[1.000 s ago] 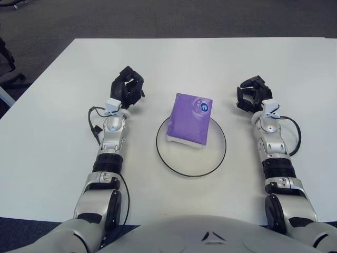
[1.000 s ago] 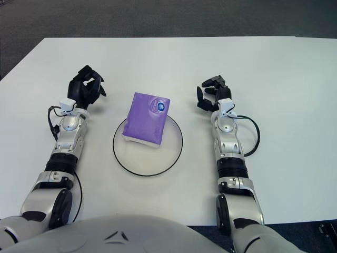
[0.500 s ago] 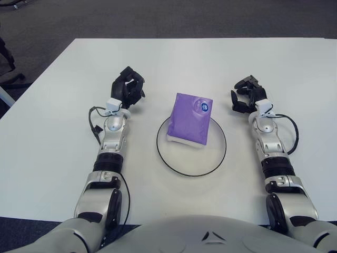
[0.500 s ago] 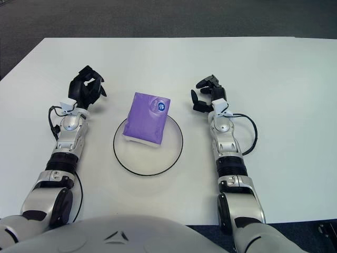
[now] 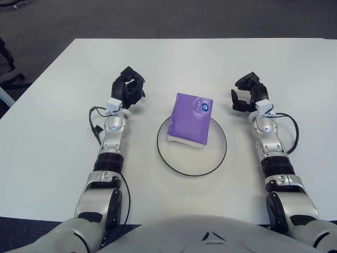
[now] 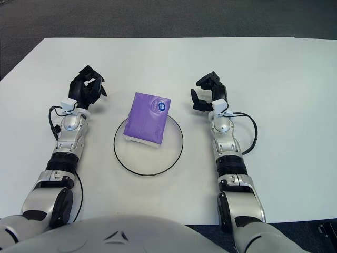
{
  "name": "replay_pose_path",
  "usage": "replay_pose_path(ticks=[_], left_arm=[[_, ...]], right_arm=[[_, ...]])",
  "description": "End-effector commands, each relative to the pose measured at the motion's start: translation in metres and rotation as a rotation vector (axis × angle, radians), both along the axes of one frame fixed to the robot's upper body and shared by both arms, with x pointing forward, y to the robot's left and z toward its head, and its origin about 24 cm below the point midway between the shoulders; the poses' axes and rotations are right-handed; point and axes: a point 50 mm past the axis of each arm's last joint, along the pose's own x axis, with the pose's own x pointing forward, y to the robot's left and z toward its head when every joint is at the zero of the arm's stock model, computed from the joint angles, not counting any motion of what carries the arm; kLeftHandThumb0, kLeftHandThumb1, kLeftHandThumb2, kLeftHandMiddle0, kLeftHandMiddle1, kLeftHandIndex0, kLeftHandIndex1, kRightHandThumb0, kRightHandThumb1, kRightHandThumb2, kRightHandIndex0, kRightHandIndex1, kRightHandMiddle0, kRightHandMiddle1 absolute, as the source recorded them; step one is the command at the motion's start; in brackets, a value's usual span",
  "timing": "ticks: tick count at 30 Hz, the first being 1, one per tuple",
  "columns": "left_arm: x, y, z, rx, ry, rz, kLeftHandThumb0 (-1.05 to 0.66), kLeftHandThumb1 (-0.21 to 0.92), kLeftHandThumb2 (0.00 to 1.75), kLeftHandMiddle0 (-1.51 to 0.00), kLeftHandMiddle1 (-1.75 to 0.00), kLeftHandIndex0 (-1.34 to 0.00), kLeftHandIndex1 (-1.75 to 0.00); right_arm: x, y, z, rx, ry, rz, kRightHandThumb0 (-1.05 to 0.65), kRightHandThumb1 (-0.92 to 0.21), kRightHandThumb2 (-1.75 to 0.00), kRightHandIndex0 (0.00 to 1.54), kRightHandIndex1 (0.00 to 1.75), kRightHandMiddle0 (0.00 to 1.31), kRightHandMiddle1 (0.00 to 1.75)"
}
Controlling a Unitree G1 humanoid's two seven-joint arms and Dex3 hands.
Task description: Put the tissue paper into the plate.
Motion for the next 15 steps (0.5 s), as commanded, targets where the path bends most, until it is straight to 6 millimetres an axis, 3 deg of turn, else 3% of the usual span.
replay_pose_path(ticks=[1, 15], left_arm=[[-0.0247, 0.0008, -0.0509, -0.035, 0.181, 0.027, -0.35, 0.92, 0.42, -0.99, -1.75, -0.63, -1.75], [-0.0240, 0.0002, -0.0528, -0.034, 0.189, 0.026, -0.35, 0.92, 0.42, -0.99, -1.75, -0.63, -1.75]], right_arm=[[-0.0264, 0.0005, -0.0512, 0.039, 0.171, -0.029, -0.01, -0.37, -1.20, 0.65, 1.55, 0.38, 1.75], [-0.0265, -0.0006, -0.0496, 0.124, 0.163, -0.049, -0.01, -0.37, -1.20, 0.65, 1.56, 0.38, 1.75]])
